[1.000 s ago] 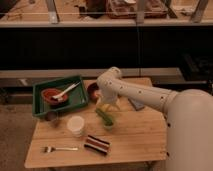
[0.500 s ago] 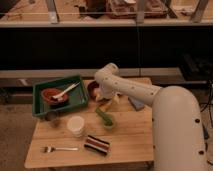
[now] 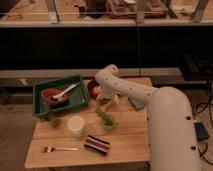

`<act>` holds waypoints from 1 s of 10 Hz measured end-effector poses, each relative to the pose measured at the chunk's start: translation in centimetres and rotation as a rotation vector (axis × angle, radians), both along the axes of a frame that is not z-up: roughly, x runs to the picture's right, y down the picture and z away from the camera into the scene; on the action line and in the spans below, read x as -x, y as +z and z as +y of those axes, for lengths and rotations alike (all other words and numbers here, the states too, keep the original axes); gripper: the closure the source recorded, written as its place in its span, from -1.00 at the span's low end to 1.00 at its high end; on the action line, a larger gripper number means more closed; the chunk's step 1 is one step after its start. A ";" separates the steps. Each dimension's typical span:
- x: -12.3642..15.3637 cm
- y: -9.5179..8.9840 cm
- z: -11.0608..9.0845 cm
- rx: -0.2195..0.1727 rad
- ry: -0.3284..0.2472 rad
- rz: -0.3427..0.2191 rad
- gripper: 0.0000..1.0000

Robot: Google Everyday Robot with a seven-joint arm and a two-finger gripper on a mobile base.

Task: Place banana in paper cup

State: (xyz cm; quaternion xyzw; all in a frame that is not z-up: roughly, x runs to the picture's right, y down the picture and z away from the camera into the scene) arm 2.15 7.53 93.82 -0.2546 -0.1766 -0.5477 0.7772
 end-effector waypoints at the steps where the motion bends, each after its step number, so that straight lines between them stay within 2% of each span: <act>1: 0.1 0.0 -0.2 -0.003 0.007 0.005 -0.30; 2: 0.1 0.1 -0.3 -0.004 0.011 0.007 -0.15; 4: -0.5 0.4 -0.3 0.019 0.037 0.021 0.30; 6: -0.3 0.7 0.6 0.069 0.046 0.033 0.67; 7: -0.1 1.1 1.9 0.110 0.047 0.041 0.91; 8: -0.1 1.1 2.0 0.114 0.051 0.042 0.99; 10: -0.2 0.8 2.0 0.120 0.045 0.045 1.00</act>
